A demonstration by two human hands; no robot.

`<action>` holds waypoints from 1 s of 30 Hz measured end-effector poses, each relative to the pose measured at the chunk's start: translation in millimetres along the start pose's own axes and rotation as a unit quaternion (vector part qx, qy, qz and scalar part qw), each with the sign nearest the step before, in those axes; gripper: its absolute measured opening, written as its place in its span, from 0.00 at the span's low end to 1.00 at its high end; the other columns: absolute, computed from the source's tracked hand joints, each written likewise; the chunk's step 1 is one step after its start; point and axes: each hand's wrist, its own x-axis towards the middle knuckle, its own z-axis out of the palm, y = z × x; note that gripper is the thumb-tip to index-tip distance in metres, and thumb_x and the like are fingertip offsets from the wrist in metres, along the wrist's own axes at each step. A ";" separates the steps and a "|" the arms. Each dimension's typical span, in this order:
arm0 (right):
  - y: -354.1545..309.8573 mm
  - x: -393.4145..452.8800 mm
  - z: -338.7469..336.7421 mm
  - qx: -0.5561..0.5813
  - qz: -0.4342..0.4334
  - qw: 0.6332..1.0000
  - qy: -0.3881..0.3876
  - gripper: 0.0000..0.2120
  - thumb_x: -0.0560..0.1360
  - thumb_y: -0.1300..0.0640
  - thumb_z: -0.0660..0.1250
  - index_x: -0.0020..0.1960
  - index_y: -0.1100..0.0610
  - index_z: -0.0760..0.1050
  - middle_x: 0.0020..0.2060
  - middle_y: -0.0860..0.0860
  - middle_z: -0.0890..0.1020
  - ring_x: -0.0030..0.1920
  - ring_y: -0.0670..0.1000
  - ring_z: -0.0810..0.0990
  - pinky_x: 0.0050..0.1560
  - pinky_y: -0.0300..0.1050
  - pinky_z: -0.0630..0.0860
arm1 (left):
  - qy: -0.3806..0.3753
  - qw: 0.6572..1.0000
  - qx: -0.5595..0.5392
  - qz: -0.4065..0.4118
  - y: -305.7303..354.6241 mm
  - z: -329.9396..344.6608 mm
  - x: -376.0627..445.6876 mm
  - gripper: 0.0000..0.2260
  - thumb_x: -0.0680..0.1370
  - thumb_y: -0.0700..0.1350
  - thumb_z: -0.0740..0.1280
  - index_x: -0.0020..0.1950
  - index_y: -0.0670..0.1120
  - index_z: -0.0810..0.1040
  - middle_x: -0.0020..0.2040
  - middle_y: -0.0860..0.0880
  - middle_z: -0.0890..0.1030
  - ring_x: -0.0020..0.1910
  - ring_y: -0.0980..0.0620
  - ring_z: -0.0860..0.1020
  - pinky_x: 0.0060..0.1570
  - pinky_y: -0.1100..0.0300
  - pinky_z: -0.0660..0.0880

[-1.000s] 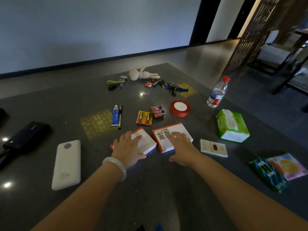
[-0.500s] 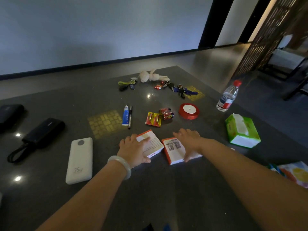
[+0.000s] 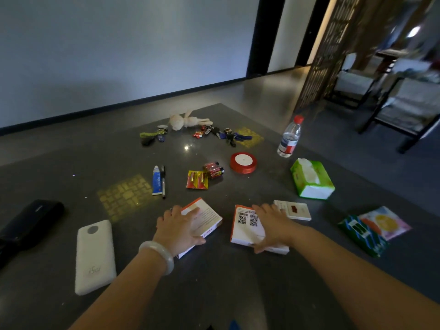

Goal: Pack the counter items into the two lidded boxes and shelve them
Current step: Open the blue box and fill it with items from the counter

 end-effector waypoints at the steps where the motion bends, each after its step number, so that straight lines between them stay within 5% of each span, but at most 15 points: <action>1: 5.0 -6.0 -1.0 0.011 0.017 1.000 0.008 0.60 0.60 0.35 0.76 0.78 0.52 0.43 0.74 0.52 0.56 0.74 0.57 0.53 0.73 0.57 0.51 | 0.005 1.000 0.000 0.008 5.3 -1.1 1.8 0.40 0.70 0.69 0.66 0.76 0.62 0.51 0.74 0.45 0.60 0.71 0.41 0.61 0.68 0.43 0.62; 16: 111.6 -215.9 -6.2 0.091 0.259 0.950 0.146 0.56 0.62 0.35 0.73 0.77 0.50 0.44 0.73 0.51 0.56 0.71 0.56 0.56 0.72 0.60 0.56 | 0.075 0.962 0.011 0.263 186.7 -13.8 -25.7 0.39 0.70 0.68 0.67 0.75 0.60 0.54 0.70 0.46 0.62 0.66 0.44 0.65 0.65 0.49 0.64; 30: 182.9 -487.2 34.8 0.076 0.372 0.895 0.235 0.56 0.61 0.29 0.70 0.77 0.51 0.47 0.66 0.51 0.60 0.65 0.54 0.60 0.68 0.56 0.59 | 0.122 0.934 0.005 0.336 387.1 14.8 -211.4 0.36 0.71 0.70 0.62 0.74 0.57 0.56 0.68 0.44 0.65 0.65 0.41 0.68 0.62 0.45 0.68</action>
